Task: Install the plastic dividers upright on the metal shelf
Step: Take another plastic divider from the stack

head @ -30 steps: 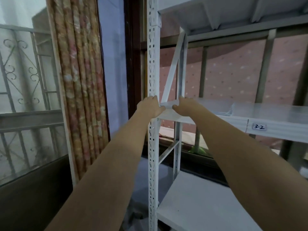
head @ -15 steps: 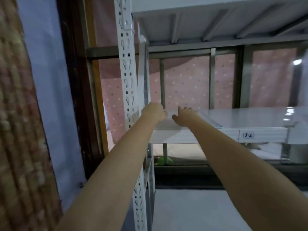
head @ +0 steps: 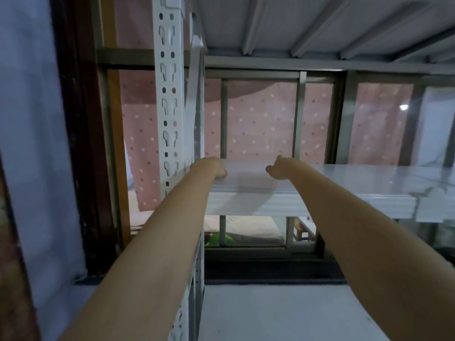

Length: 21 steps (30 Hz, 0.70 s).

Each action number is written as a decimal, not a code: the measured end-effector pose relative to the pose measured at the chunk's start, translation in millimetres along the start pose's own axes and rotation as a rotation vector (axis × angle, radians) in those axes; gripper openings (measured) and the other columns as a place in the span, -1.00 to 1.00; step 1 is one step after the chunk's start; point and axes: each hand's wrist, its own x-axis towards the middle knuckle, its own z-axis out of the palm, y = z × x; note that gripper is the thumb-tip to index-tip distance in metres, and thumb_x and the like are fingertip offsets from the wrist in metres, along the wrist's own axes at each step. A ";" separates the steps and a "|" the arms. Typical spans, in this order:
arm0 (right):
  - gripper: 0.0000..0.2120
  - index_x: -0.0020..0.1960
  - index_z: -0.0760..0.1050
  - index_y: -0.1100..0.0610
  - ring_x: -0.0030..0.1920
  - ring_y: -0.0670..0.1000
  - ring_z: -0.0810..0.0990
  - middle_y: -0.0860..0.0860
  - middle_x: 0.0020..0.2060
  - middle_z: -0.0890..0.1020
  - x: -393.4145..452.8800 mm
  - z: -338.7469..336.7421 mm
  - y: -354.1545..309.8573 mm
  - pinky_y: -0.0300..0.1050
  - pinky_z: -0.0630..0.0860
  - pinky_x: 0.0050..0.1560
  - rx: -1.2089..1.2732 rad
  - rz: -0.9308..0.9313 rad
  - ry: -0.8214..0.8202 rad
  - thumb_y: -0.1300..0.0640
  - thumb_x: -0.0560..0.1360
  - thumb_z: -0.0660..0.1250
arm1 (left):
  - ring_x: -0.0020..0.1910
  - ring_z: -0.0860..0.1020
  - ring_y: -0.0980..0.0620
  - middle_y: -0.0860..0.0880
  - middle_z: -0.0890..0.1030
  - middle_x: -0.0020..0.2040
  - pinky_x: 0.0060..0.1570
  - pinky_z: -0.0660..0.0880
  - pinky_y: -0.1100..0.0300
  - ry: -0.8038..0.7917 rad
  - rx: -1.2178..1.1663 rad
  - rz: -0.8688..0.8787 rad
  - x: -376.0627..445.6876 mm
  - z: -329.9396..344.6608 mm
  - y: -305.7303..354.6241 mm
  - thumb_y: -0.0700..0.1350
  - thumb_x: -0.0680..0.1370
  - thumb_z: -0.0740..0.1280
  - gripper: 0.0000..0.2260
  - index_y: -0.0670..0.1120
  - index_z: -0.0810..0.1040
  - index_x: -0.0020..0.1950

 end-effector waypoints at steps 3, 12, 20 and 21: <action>-0.36 0.55 -0.03 0.26 0.46 0.24 0.23 0.20 0.51 0.16 20.0 1.3 1.5 0.09 0.25 0.42 -0.004 0.021 -0.036 -0.10 0.63 0.03 | 0.41 0.32 -0.19 -0.19 0.28 0.49 0.40 0.28 -0.04 -0.024 0.043 -0.038 15.2 1.4 0.4 0.01 0.64 0.14 -0.51 -0.19 0.22 0.51; -0.50 0.50 0.21 0.20 0.46 0.13 0.26 0.12 0.48 0.27 53.7 8.5 0.6 -0.03 0.22 0.43 -0.127 0.022 -0.135 -0.03 0.66 -0.04 | 0.40 0.34 -0.17 -0.13 0.28 0.49 0.33 0.34 0.01 -0.060 0.096 -0.159 55.6 6.7 5.3 0.10 0.60 0.13 -0.48 -0.10 0.25 0.51; -0.49 0.41 0.36 0.18 0.36 0.19 0.41 0.13 0.43 0.35 99.5 27.8 6.3 0.12 0.34 0.35 -0.145 0.105 -0.074 -0.08 0.58 0.05 | 0.35 0.41 -0.11 -0.11 0.35 0.45 0.22 0.38 0.08 -0.034 0.169 -0.224 65.6 9.0 7.9 0.15 0.62 0.07 -0.50 -0.09 0.30 0.48; -0.51 0.39 0.38 0.18 0.35 0.19 0.43 0.13 0.42 0.37 91.2 24.4 3.8 0.11 0.35 0.34 -0.156 0.121 -0.075 -0.07 0.58 0.06 | 0.35 0.40 -0.12 -0.11 0.34 0.45 0.22 0.39 0.06 -0.038 0.171 -0.231 66.1 8.9 8.5 0.15 0.62 0.07 -0.49 -0.10 0.29 0.49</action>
